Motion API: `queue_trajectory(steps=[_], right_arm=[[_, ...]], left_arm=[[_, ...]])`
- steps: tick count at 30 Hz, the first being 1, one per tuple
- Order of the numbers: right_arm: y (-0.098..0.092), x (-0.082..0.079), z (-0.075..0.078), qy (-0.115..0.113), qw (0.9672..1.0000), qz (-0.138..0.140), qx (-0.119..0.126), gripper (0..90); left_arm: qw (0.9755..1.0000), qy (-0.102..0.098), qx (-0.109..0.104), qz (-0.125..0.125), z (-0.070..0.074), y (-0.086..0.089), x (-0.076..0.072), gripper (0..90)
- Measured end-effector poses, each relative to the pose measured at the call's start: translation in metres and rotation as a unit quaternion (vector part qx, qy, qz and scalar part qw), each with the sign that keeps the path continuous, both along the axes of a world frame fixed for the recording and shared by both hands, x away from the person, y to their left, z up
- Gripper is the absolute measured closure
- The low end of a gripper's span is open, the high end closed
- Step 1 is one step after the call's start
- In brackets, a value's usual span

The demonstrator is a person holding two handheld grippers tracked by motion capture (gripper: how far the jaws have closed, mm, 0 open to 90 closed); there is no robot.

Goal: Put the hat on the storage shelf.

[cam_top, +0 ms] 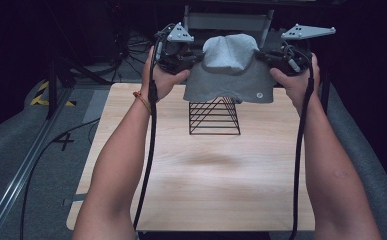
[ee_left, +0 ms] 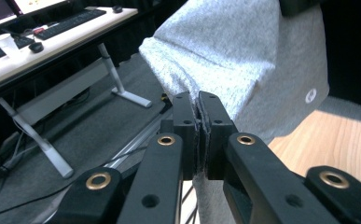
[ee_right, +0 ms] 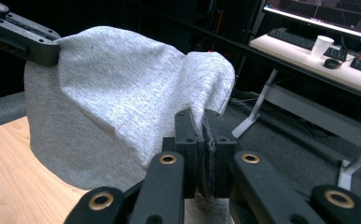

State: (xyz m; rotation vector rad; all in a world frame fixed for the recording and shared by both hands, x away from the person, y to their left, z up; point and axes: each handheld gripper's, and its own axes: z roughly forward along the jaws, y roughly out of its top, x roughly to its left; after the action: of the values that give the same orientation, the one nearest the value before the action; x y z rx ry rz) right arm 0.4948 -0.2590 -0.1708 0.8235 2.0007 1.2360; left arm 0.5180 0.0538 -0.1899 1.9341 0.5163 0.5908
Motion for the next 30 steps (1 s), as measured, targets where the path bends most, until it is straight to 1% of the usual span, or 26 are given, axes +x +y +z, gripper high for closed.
queue_trajectory(steps=[2,3,4,6,9,10,11,12,15,16,17,18,21,22,23,25,26,30], right_arm=[[0.000,0.003,-0.001,0.001,1.0000,-0.001,-0.001,85.8],[0.000,0.005,-0.002,-0.001,1.0000,-0.001,-0.003,85.8],[0.001,0.011,-0.005,0.004,1.0000,-0.002,-0.002,85.7],[0.001,0.018,-0.010,0.009,1.0000,-0.004,-0.002,85.7],[0.001,0.026,-0.017,0.020,0.9998,-0.003,0.003,85.7],[0.001,0.028,-0.018,0.019,0.9998,-0.003,0.005,85.7],[0.001,0.029,-0.020,0.021,0.9997,-0.002,0.009,85.7],[0.001,0.032,-0.022,0.023,0.9997,-0.003,0.005,85.7],[0.002,0.035,-0.025,0.025,0.9997,-0.004,0.007,85.7],[0.003,0.037,-0.027,0.024,0.9997,-0.007,0.007,85.7],[0.003,0.037,-0.027,0.024,0.9997,-0.007,0.007,85.7],[0.003,0.038,-0.028,0.025,0.9996,-0.008,0.008,85.7],[0.004,0.039,-0.026,0.018,0.9997,-0.008,0.012,85.7],[0.004,0.039,-0.024,0.013,0.9998,-0.009,0.010,85.7],[0.004,0.039,-0.024,0.014,0.9998,-0.009,0.011,85.7],[0.003,0.040,-0.020,0.013,0.9998,-0.012,0.013,85.7],[0.004,0.041,-0.018,0.009,0.9998,-0.012,0.015,85.7],[0.005,0.042,-0.016,0.007,0.9998,-0.013,0.013,85.7]], left_arm=[[1.0000,0.002,0.000,0.000,0.000,0.000,0.003,86.7],[1.0000,0.002,-0.001,0.008,0.000,0.000,0.007,86.7],[0.9999,0.002,-0.005,0.009,-0.001,0.000,0.009,86.7],[0.9999,0.007,-0.004,0.009,-0.002,0.000,0.014,86.7],[0.9998,0.014,-0.006,0.012,-0.008,-0.001,0.019,86.7],[0.9998,0.011,-0.002,0.014,-0.010,-0.001,0.021,86.7],[0.9998,0.014,-0.004,0.013,-0.011,0.000,0.023,86.7],[0.9996,0.022,-0.012,0.013,-0.015,0.001,0.026,86.7],[0.9995,0.026,-0.006,0.016,-0.021,0.001,0.030,86.7],[0.9994,0.027,-0.007,0.020,-0.024,0.001,0.034,86.7],[0.9994,0.027,-0.007,0.020,-0.024,0.001,0.034,86.7],[0.9993,0.029,-0.012,0.020,-0.025,0.002,0.036,86.7],[0.9990,0.025,-0.030,0.023,-0.026,0.003,0.037,86.7],[0.9991,0.022,-0.029,0.024,-0.025,0.004,0.037,86.7],[0.9991,0.018,-0.029,0.025,-0.024,0.005,0.037,86.7],[0.9988,0.019,-0.038,0.025,-0.023,0.005,0.037,86.7],[0.9990,0.014,-0.032,0.029,-0.021,0.006,0.038,86.7],[0.9990,0.013,-0.033,0.027,-0.019,0.005,0.039,86.7]])
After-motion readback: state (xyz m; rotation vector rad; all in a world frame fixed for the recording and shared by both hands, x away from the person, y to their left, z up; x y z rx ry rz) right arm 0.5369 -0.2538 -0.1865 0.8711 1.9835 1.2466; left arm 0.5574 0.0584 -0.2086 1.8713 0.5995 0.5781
